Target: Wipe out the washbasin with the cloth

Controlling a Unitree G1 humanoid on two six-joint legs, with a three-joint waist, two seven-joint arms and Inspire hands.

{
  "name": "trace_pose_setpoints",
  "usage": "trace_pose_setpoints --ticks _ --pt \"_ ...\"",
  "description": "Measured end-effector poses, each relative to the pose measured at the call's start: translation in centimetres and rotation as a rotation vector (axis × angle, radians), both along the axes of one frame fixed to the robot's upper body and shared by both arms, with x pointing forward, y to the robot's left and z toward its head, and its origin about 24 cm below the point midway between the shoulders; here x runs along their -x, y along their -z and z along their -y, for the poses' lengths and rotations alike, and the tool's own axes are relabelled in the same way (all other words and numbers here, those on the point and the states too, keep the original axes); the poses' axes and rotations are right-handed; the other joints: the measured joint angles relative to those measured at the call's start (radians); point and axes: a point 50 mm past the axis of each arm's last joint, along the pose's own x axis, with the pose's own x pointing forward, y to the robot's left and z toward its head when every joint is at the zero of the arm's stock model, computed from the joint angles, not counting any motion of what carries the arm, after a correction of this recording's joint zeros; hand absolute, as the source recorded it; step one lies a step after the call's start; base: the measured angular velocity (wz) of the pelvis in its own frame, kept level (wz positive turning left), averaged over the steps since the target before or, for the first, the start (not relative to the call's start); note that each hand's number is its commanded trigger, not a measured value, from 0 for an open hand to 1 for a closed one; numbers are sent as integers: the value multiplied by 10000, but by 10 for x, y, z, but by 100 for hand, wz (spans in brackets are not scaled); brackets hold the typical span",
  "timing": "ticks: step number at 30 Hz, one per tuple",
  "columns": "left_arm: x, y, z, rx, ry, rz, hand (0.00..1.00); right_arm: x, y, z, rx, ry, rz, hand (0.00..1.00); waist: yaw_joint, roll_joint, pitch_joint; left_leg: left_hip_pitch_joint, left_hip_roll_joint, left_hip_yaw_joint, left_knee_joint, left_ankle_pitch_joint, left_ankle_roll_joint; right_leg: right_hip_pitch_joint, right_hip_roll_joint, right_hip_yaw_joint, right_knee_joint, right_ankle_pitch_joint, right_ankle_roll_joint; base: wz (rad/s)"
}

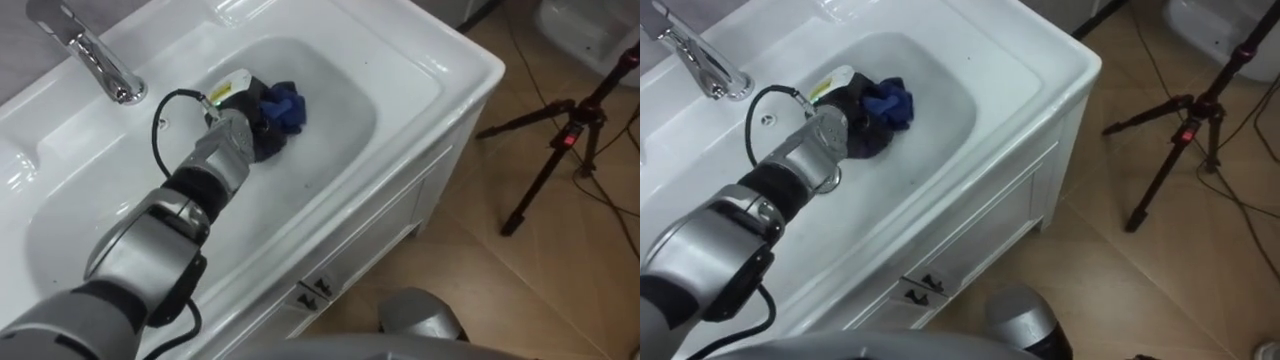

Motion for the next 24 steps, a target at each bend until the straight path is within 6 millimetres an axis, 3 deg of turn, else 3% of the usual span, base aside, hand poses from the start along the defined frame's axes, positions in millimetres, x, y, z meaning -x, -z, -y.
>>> trace_pose_setpoints --ticks 7,14,18,21,23,24 --pt "-5 -11 8 251 473 324 100 7 0 0 -10 -35 -171 0 105 -183 110 47 28 5 118 0 0 167 -11 22 -151 3 12 0" --pt "1 -3 8 353 536 81 100 9 0 0 -47 -17 -224 0 164 -306 107 269 91 -17 129 1 -2 523 6 -74 -340 12 -24 1" --pt "12 10 3 538 494 -136 100 12 1 -1 -65 0 -297 0 229 -442 71 377 158 -62 174 0 -4 780 -5 -155 -526 33 -66 6" --pt "32 32 -8 598 250 -665 100 17 1 -4 -159 -120 -467 0 496 -673 -64 656 173 -70 167 3 -9 1056 33 -167 -545 -24 -158 -3" --pt "49 47 -16 655 57 -1028 100 26 2 -7 -245 6 -691 0 611 -836 -164 866 178 -309 155 9 -19 1438 37 -387 -751 -25 -197 23" --pt "52 50 -17 666 33 -1083 100 27 3 -8 -261 26 -707 0 722 -860 -178 906 188 -318 153 8 -20 1501 40 -407 -793 -19 -209 16"
